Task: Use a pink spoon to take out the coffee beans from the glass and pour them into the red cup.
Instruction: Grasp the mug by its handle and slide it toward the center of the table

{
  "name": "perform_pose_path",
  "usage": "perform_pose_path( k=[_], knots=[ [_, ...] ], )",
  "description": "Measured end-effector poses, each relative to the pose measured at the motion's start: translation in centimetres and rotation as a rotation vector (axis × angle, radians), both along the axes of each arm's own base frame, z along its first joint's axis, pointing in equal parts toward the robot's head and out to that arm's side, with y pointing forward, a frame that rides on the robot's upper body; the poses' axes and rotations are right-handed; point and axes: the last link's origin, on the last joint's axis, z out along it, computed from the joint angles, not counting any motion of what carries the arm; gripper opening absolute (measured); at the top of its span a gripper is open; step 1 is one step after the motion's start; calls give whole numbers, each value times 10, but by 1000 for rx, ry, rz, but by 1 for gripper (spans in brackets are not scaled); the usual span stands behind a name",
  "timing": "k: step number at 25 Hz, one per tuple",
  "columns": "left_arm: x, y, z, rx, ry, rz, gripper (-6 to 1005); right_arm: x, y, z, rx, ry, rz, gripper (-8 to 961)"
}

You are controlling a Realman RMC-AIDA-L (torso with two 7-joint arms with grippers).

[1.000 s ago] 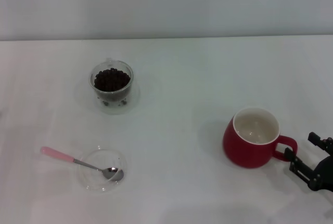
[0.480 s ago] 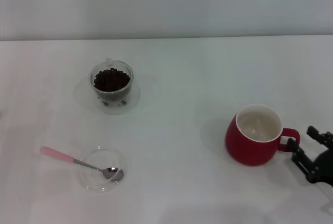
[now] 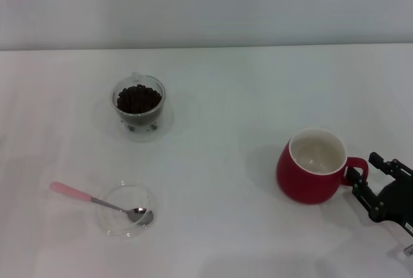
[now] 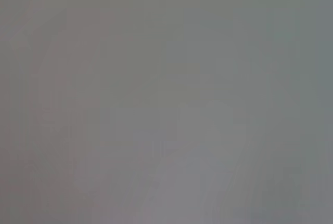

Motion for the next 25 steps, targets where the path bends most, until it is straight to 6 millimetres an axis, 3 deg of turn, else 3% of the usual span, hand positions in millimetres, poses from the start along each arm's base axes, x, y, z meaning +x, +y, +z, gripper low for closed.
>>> perform_pose_path(
  k=[7,9,15,20,25],
  knots=[
    [-1,0,1,0,3,3,888,1,1,-1,-4,-9,-9,549],
    [-1,0,1,1,3,3,888,2,1,0,-1,-9,-11,378],
    [-1,0,1,0,3,2,888,1,4,-1,-6,-13,-8,371],
    [0,0,1,0,3,1,888,-1,5,-3,-18,-16,3,234],
    [0,1,1,0,4,0,887,-4,7,-5,-28,-11,20,170]
  ],
)
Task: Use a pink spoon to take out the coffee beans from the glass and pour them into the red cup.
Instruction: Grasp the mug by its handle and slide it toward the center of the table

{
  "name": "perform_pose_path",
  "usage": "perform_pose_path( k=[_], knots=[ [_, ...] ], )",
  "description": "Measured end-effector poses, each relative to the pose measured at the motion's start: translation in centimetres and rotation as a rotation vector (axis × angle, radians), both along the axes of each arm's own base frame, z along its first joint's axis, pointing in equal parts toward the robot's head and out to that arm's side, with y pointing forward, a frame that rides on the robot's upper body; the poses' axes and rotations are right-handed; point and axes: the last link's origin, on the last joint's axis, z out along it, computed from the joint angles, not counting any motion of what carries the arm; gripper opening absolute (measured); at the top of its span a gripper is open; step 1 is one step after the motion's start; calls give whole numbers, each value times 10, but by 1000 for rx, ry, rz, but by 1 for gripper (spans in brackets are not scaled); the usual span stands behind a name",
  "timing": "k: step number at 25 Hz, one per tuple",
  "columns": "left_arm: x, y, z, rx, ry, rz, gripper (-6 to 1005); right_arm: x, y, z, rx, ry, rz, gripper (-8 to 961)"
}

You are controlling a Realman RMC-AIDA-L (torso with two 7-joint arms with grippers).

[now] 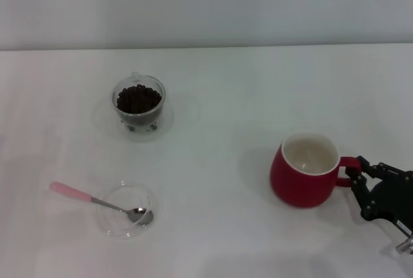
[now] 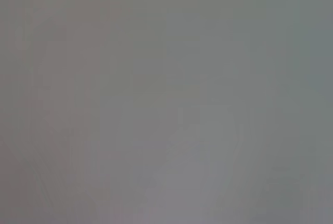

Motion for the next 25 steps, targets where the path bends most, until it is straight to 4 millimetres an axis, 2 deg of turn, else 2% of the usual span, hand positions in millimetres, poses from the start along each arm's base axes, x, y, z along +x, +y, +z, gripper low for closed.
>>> perform_pose_path(
  k=[11,25],
  knots=[
    [0,-1,0,3,0,-1,888,-20,2,-10,-34,46,83,168],
    [1,1,2,4,6,-4,888,-60,11,-39,-93,68,209,162]
  ],
)
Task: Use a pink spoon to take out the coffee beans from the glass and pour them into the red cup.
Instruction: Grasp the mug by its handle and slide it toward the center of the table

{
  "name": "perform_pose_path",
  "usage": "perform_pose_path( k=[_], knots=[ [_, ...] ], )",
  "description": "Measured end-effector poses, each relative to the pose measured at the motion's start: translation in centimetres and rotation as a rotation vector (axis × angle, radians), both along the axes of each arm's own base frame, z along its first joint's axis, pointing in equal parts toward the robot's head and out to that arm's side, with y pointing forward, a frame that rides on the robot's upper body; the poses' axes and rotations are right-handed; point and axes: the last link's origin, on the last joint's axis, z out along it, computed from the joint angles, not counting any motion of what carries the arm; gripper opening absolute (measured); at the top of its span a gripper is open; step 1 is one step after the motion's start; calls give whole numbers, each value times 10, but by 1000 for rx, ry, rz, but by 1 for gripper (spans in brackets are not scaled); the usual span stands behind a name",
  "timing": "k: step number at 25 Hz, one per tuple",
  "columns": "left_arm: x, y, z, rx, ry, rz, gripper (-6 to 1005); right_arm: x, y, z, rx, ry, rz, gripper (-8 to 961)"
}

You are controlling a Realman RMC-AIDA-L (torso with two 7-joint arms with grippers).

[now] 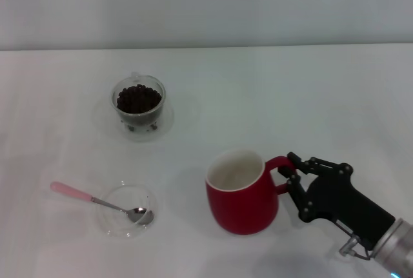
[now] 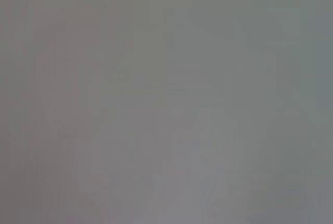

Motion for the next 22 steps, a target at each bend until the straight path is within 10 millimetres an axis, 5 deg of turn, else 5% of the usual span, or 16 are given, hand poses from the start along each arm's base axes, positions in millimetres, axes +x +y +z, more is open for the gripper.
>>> perform_pose_path(
  k=[22],
  knots=[
    [-2,0,3,4,5,4,887,-2,2,-9,-52,-46,26,153]
  ],
)
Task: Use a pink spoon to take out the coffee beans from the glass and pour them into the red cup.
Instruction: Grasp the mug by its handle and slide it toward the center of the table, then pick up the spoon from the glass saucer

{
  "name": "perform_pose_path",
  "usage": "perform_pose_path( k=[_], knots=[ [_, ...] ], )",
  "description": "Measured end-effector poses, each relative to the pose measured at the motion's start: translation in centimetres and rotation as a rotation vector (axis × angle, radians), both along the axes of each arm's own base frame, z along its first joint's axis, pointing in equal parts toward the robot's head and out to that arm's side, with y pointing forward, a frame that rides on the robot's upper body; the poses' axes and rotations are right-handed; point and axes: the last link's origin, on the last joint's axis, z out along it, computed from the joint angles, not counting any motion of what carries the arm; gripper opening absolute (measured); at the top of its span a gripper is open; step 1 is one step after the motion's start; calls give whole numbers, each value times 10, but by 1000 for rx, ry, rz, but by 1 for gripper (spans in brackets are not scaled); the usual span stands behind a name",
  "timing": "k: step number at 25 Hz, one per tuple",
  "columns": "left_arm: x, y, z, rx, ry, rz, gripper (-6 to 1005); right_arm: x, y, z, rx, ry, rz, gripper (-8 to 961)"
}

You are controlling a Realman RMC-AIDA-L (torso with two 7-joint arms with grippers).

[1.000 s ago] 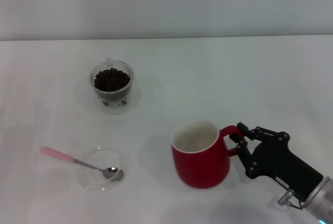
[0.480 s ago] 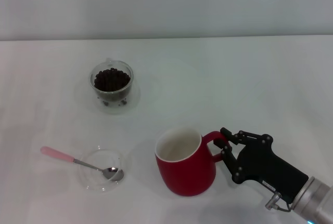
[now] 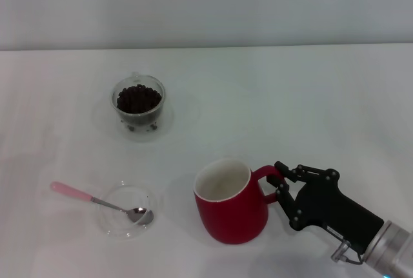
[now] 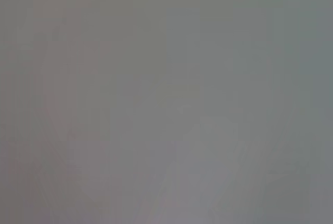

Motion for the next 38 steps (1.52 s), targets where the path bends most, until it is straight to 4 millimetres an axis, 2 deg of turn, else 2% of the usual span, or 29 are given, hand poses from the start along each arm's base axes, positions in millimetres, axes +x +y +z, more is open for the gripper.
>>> perform_pose_path(
  k=[8,13,24,31,38],
  knots=[
    [0,0,0,0,0,1,887,1,-2,-3,-24,-19,7,150],
    [0,0,0,0,0,1,888,4,-3,-3,-28,-27,-2,301],
    [-2,-4,-1,-1,-2,10,888,13,-5,0,-27,-52,-24,309],
    [-4,-6,-2,-8,0,13,888,31,-4,18,63,-64,-92,309],
    [-5,-18,-7,-15,-5,3,887,51,6,50,235,-60,-184,309]
  ],
)
